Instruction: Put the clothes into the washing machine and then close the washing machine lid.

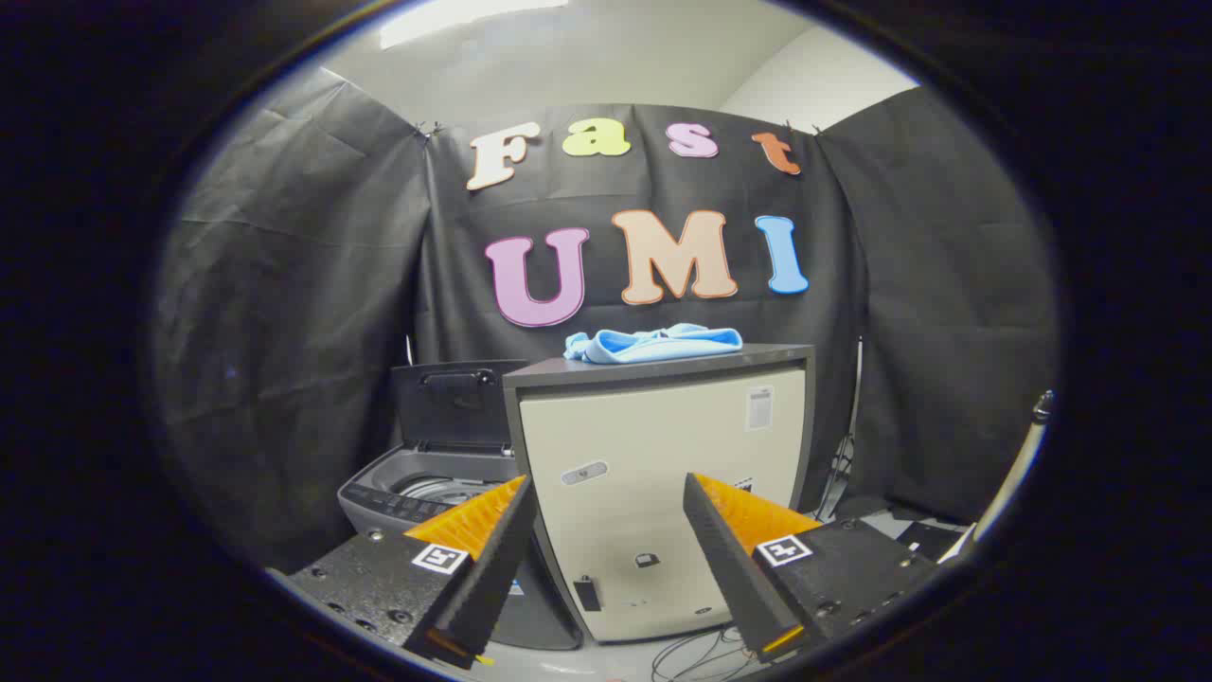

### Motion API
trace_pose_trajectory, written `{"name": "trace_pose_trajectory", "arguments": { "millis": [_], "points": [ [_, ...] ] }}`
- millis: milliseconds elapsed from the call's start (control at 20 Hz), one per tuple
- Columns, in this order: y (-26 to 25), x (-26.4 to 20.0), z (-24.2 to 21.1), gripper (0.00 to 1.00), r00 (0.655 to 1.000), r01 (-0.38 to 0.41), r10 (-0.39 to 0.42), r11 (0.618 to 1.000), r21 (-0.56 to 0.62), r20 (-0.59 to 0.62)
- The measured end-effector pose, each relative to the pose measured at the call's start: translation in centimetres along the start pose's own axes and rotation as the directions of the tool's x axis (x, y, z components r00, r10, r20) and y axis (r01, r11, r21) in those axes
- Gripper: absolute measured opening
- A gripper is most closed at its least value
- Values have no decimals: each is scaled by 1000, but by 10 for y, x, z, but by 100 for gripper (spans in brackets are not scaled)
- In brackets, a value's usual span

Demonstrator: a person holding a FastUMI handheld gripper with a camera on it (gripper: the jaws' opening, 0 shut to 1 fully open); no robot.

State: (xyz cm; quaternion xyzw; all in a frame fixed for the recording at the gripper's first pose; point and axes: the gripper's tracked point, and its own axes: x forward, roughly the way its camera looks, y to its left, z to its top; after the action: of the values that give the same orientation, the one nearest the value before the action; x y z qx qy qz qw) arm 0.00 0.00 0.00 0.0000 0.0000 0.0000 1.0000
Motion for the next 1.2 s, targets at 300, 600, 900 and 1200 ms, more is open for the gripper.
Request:
{"name": "trace_pose_trajectory", "arguments": {
  "millis": [300, 600, 900, 1200],
  "points": [
    [-1, 17, -7, 96, 999, 43, -44, 998, -35, -21],
    [-4, 30, 3, 97, 998, 56, -56, 998, -26, 8],
    [-23, 37, 37, 97, 997, 82, -82, 996, -19, 1],
    [-8, 68, 95, 96, 998, 58, -60, 994, -91, -17]
  ]
}}
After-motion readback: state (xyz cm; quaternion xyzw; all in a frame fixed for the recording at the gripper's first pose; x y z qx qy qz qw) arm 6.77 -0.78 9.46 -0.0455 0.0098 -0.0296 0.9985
